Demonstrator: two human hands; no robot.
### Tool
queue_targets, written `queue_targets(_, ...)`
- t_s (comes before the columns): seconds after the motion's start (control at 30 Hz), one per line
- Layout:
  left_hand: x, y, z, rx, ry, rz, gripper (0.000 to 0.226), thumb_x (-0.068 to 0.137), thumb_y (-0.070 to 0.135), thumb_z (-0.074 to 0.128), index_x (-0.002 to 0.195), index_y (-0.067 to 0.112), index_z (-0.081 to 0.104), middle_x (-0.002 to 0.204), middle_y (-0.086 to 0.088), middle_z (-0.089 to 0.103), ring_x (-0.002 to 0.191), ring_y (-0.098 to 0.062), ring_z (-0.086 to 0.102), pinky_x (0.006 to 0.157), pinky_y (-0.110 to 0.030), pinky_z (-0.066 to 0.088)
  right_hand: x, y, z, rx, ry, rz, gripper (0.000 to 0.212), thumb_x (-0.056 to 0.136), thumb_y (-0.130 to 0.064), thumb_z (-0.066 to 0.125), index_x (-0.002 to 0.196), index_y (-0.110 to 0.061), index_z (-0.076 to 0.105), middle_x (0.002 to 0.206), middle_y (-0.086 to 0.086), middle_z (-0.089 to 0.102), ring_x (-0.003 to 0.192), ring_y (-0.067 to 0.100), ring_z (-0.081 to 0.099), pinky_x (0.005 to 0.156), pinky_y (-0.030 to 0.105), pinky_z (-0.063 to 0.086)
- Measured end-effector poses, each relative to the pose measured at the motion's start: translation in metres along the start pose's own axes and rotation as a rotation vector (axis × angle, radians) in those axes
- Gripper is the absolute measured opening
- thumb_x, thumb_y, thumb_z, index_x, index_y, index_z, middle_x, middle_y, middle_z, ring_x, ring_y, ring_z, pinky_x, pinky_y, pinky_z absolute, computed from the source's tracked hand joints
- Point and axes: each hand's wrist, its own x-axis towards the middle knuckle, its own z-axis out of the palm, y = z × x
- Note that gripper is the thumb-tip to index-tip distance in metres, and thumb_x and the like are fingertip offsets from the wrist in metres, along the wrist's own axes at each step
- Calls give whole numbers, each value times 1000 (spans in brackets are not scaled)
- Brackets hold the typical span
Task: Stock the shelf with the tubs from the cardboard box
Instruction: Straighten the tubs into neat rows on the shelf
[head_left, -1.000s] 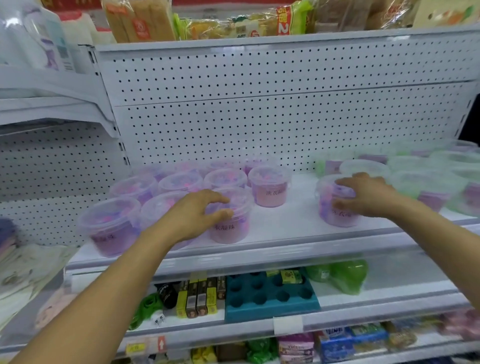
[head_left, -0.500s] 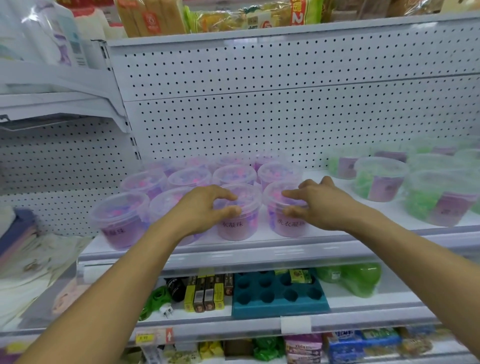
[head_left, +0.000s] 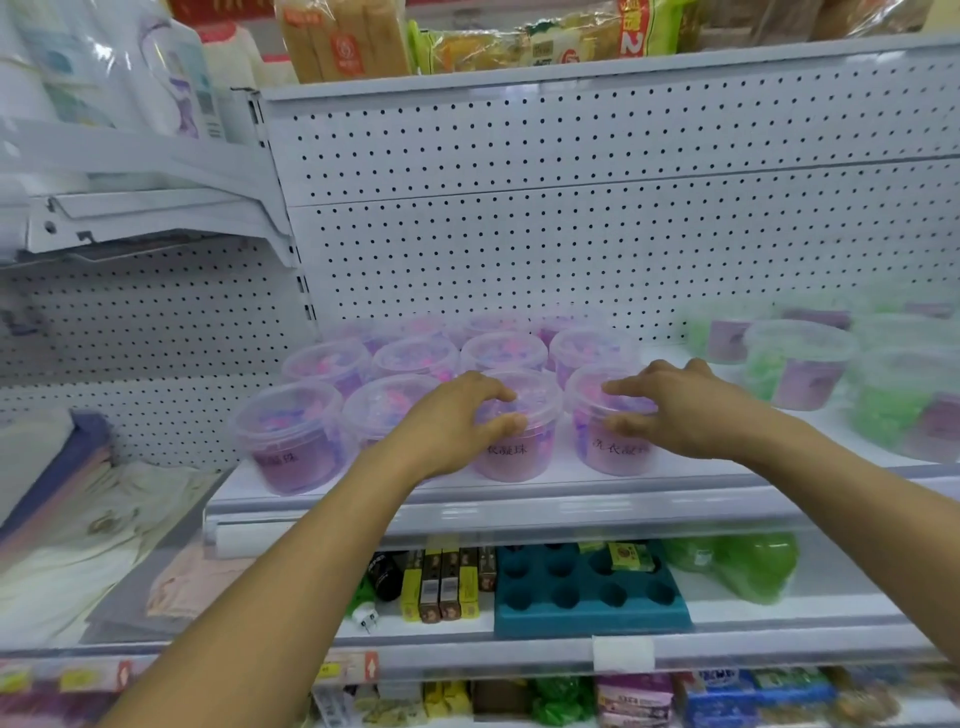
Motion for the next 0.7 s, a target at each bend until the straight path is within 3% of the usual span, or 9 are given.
queue_targets(0.1,-5,-1,-1,-5,20,37,45,90,50,54,130,28,52,140,7,46,128,-13,43,104,-36,39,3,-3,-3,-12,-34,22,63,81,-71,47,139,-46,40,135,-2,46,123,30,33,96,44,38)
queue_targets(0.2,-14,-13,-8,22,93,70,51,90,53,52,135,31,48,147,9,41,139,-14,30,117,-40,20,4,-10,-3,-11,2,30,65,81,-72,45,138,-41,43,143,2,41,132,30,26,104,47,33)
queue_targets(0.3,-25,-44,-27,120,166,42,59,86,62,50,137,35,45,149,11,39,143,-11,24,119,-44,6,4,-16,2,18,43,5,65,83,-69,43,141,-39,38,147,1,37,135,28,24,105,48,32)
queue_targets(0.47,-28,-87,-54,139,124,-55,67,83,73,40,138,35,44,148,13,42,140,-8,29,118,-47,11,21,-20,0,50,42,3,64,86,-67,39,144,-39,34,151,-1,35,137,29,27,106,47,31)
queue_targets(0.6,-1,-85,-64,160,57,-99,63,90,61,42,141,24,44,148,7,42,136,-14,38,115,-41,23,50,-11,-4,94,-2,38,71,84,-73,36,145,-37,35,153,1,33,137,33,32,110,50,30)
queue_targets(0.7,16,-87,-67,215,-23,-182,57,93,60,37,124,17,57,138,-1,54,123,-22,50,102,-37,36,66,-4,-1,124,-74,41,75,82,-75,34,145,-34,36,154,0,33,139,29,33,113,48,27)
